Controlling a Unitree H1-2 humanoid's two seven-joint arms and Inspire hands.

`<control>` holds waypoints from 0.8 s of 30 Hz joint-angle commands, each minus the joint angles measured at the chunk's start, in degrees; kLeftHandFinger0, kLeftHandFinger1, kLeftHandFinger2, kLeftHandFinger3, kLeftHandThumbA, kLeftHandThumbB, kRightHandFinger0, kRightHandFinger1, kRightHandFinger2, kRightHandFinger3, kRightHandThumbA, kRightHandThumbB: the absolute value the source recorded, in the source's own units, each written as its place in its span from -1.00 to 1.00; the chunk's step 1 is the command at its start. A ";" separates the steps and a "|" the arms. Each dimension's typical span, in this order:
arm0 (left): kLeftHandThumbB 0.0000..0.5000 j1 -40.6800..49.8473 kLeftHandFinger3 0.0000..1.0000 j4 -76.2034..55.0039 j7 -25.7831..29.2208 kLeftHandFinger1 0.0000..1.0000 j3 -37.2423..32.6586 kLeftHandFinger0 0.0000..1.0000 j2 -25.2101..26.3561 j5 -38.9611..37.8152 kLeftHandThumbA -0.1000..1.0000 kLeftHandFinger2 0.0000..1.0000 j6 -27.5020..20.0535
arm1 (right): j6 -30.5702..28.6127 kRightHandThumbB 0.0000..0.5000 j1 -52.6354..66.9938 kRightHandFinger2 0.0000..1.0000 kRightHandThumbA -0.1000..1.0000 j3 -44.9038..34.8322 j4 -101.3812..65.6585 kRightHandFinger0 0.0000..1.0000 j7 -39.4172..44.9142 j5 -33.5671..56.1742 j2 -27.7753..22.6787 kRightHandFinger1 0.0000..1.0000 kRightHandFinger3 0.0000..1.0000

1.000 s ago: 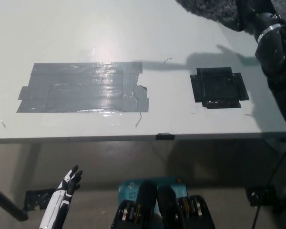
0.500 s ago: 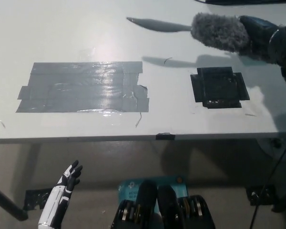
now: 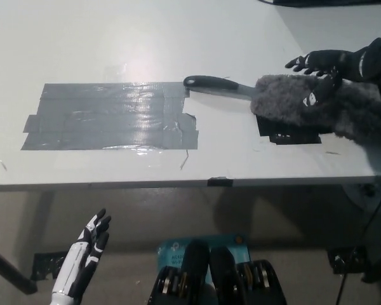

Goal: A person hands a grey duster to the robot and the robot grabs it with its right hand and places it on the black marked spot infron tof it on the desk

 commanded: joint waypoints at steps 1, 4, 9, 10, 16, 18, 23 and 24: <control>-0.49 -0.96 1.00 -2.88 -0.91 1.00 0.66 1.00 1.25 -0.50 0.86 1.00 0.75 | 4.89 1.00 -9.53 1.00 0.45 -6.02 -7.04 1.00 13.47 12.28 -5.28 1.00 1.00; -0.47 -0.83 1.00 -3.41 -0.81 1.00 0.71 1.00 1.08 -0.49 0.86 1.00 1.66 | 9.39 1.00 -9.14 1.00 0.43 -9.49 -15.90 1.00 12.93 14.82 -6.68 1.00 1.00; -0.45 -1.52 1.00 -2.94 -0.73 1.00 0.70 1.00 1.50 0.05 0.87 1.00 1.11 | 13.18 0.89 -7.48 1.00 0.49 -14.76 -32.79 1.00 8.82 14.96 -7.65 1.00 1.00; -0.44 -2.04 1.00 -2.59 -0.65 1.00 0.66 1.00 1.47 0.20 0.89 1.00 0.94 | 13.18 0.74 -6.36 1.00 0.59 -16.84 -38.16 1.00 6.63 15.34 -7.41 1.00 1.00; -0.43 -2.71 1.00 -2.14 -0.96 1.00 0.15 1.00 0.95 -0.17 0.94 1.00 0.92 | 13.18 0.50 5.23 1.00 1.00 -25.71 -67.61 1.00 1.57 14.28 -4.64 1.00 1.00; -0.37 -2.11 1.00 -2.10 -1.32 1.00 -0.06 1.00 0.90 -0.67 0.97 1.00 0.29 | 13.18 0.52 12.16 1.00 1.00 -29.00 -77.41 1.00 -0.10 16.63 -3.04 1.00 1.00; -0.18 -1.60 1.00 -0.78 -0.94 1.00 -0.61 1.00 0.14 -0.28 1.00 1.00 -0.77 | 13.18 0.41 32.13 1.00 1.00 -36.10 -94.91 1.00 -8.25 23.44 5.58 1.00 1.00; -0.19 -1.52 1.00 -0.40 -0.92 1.00 -0.68 1.00 0.03 -0.35 1.00 1.00 -1.07 | 13.18 0.36 35.43 1.00 1.00 -36.17 -96.78 1.00 -9.25 23.75 6.79 1.00 1.00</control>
